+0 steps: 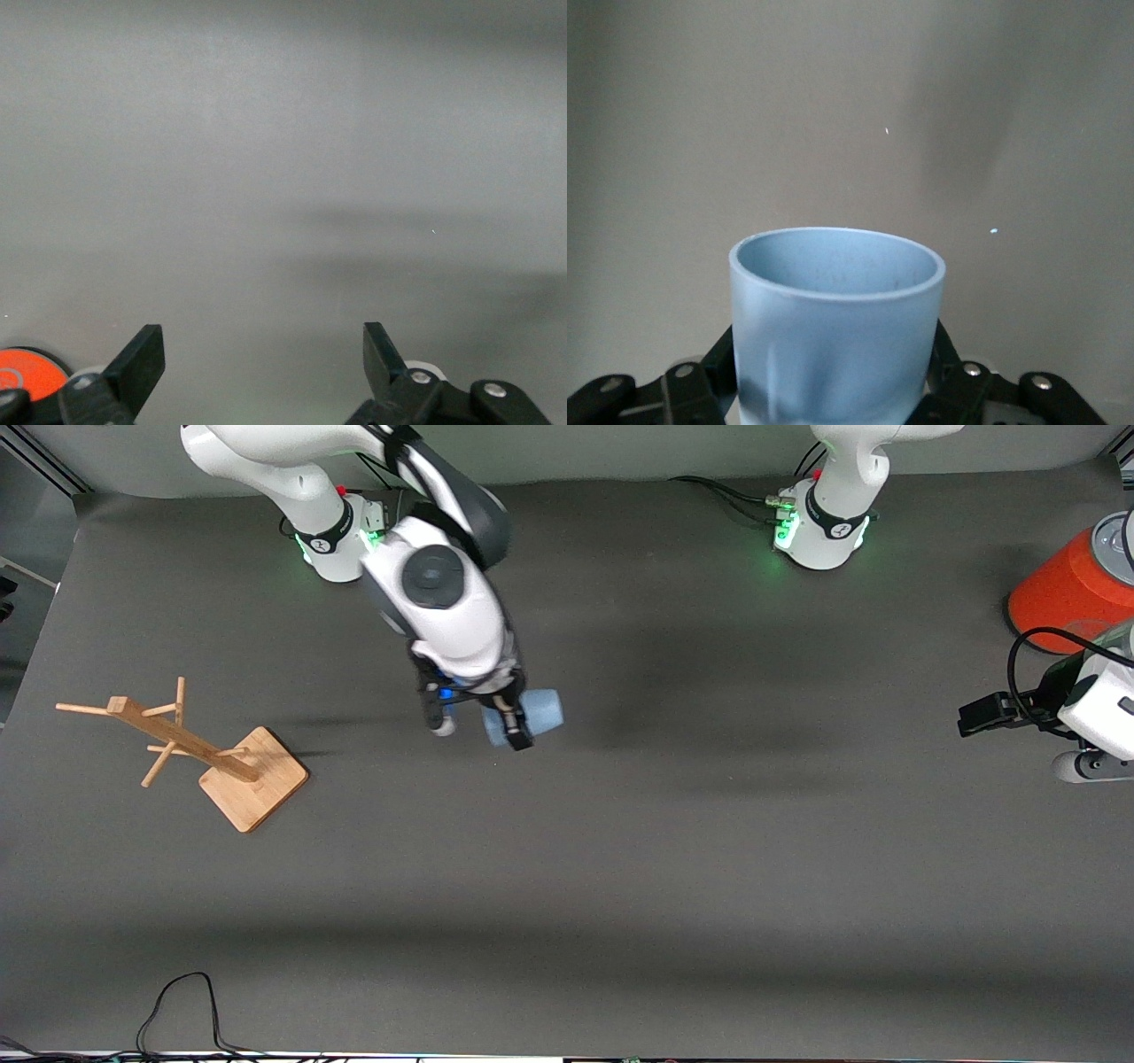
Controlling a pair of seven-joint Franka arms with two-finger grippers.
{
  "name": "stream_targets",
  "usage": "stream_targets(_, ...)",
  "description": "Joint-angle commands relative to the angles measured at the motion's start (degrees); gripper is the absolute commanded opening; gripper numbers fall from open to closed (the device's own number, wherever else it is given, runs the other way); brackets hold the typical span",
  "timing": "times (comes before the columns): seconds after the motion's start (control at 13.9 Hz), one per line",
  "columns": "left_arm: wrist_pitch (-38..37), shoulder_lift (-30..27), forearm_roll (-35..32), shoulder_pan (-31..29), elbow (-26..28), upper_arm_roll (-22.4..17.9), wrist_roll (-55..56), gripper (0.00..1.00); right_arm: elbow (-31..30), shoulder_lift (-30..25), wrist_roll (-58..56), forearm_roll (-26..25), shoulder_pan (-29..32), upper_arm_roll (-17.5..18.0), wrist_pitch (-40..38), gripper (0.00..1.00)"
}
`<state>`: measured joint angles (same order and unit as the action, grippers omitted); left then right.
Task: Rotate and upright cup with both arms
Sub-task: 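Carry the blue cup toward the table middle with the right gripper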
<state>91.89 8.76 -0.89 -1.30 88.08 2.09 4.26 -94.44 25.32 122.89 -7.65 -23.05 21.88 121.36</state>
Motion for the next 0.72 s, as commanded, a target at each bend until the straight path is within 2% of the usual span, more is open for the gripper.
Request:
stream_targets(0.0,-0.66,-0.33,0.36,0.42,0.33,-0.42,-0.48,1.00,7.16,8.50,8.57,-6.21,-5.15,-0.09,-0.60,0.64)
stream_targets(0.14,-0.93,-0.33,0.36,0.33,0.33,-0.42,-0.57,1.00,8.04,12.45,11.14,-9.29,-7.52,-0.09,-0.60,0.65)
stream_targets(0.29,-0.84,-0.15,0.36,0.59,0.33,-0.42,-0.57,1.00,8.13,15.80,13.59,-10.10,-10.86,-0.61,-0.60,0.65)
stream_targets(0.5,-0.92,0.11,0.36,0.68,0.68,-0.42,-0.57,1.00,8.13,19.67,16.50,-14.22,-11.75,-0.61,0.10,0.66)
stream_targets(0.65,-1.45,0.03,0.36,0.59,1.82,-0.33,-0.66,1.00,8.05,20.73,16.77,-14.41,-12.37,-0.61,2.20,0.68)
